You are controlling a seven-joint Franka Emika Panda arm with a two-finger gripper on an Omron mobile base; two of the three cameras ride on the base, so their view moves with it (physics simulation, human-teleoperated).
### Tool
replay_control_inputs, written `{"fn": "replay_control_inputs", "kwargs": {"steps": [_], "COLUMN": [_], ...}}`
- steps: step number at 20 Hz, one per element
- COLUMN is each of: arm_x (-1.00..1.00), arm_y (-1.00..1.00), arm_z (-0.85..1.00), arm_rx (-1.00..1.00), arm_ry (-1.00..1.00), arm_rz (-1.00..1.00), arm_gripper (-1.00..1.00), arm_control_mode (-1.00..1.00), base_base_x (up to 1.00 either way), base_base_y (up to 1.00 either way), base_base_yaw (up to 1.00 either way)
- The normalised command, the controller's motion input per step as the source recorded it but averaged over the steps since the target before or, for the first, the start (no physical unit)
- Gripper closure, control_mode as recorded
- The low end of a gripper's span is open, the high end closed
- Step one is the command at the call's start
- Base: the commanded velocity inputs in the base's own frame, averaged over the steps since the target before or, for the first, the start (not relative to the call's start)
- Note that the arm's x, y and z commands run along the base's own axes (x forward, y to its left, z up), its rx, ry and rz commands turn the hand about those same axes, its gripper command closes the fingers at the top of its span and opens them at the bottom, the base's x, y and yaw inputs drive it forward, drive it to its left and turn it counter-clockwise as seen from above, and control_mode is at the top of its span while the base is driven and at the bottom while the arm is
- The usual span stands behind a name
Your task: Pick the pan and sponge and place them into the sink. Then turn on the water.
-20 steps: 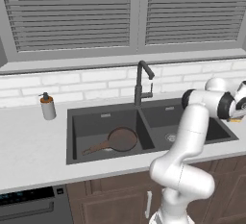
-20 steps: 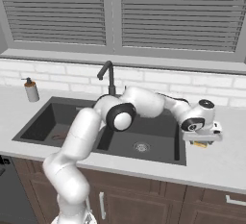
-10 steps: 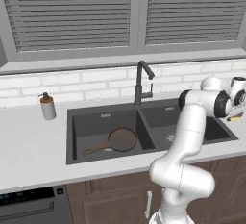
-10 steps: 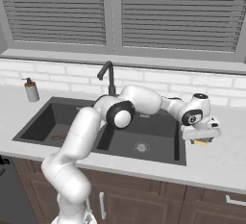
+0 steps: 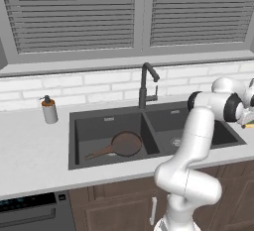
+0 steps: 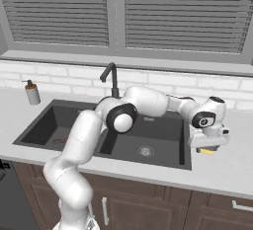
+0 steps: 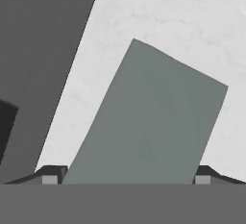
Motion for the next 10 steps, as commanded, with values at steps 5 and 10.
{"fn": "replay_control_inputs", "kwargs": {"steps": [5, 10], "arm_x": [-0.68, -0.59], "arm_y": [0.23, 0.43], "arm_z": [0.33, 0.27], "arm_rx": [0.22, 0.16], "arm_ry": [-0.14, -0.26], "arm_rz": [0.32, 0.39], "arm_gripper": [1.0, 1.0], "arm_control_mode": [-1.0, -1.0], "base_base_x": [0.0, 0.0], "base_base_y": [0.0, 0.0], "base_base_yaw": [0.0, 0.0]}}
